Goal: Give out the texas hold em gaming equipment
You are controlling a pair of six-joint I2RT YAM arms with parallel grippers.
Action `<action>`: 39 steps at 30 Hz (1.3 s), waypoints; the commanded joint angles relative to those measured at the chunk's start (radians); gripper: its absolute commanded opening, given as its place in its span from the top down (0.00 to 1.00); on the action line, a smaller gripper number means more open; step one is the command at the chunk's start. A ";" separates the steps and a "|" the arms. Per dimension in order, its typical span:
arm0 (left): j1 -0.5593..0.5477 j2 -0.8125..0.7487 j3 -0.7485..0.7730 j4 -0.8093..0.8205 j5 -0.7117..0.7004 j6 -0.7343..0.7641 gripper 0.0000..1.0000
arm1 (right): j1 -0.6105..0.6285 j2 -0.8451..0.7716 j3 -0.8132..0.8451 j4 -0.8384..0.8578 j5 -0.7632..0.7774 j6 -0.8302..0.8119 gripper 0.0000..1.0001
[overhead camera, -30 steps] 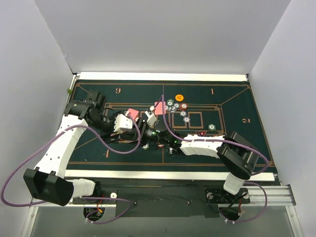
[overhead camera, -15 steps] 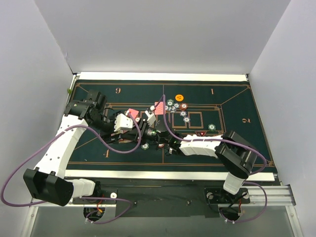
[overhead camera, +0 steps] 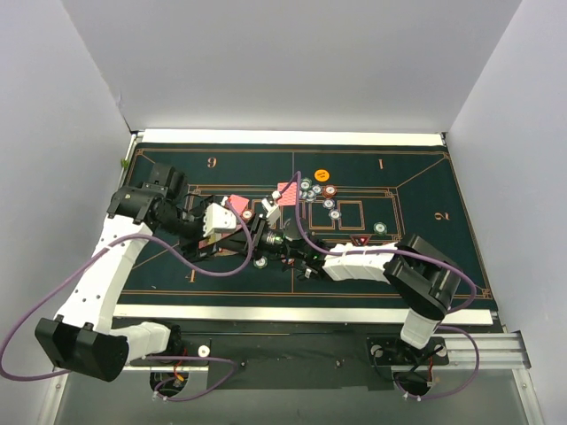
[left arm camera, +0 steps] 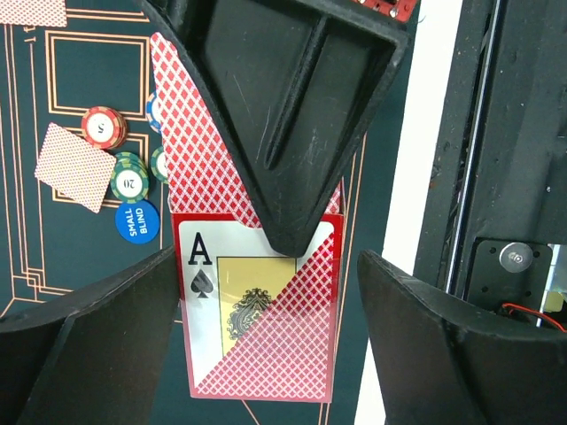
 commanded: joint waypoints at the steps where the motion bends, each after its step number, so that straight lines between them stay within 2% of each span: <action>1: -0.004 -0.039 -0.031 0.029 0.053 -0.016 0.11 | -0.010 -0.023 0.013 0.137 -0.007 0.003 0.92; 8: 0.019 -0.024 -0.054 0.053 0.030 0.004 0.09 | -0.022 -0.031 -0.001 0.174 -0.024 0.029 0.92; 13: 0.057 -0.013 -0.054 0.095 0.053 0.004 0.09 | -0.028 -0.027 -0.010 0.225 -0.041 0.059 0.92; 23: 0.077 0.028 -0.028 0.037 0.150 0.084 0.07 | -0.033 -0.031 -0.006 0.228 -0.058 0.065 0.92; 30: 0.080 0.068 0.000 -0.054 0.167 0.170 0.21 | -0.036 -0.012 -0.006 0.263 -0.062 0.095 0.92; 35: 0.079 0.082 0.013 -0.088 0.168 0.195 0.36 | -0.036 -0.001 -0.004 0.265 -0.064 0.103 0.92; 39: 0.080 0.067 0.016 -0.092 0.162 0.188 0.43 | -0.036 0.002 -0.012 0.263 -0.059 0.108 0.91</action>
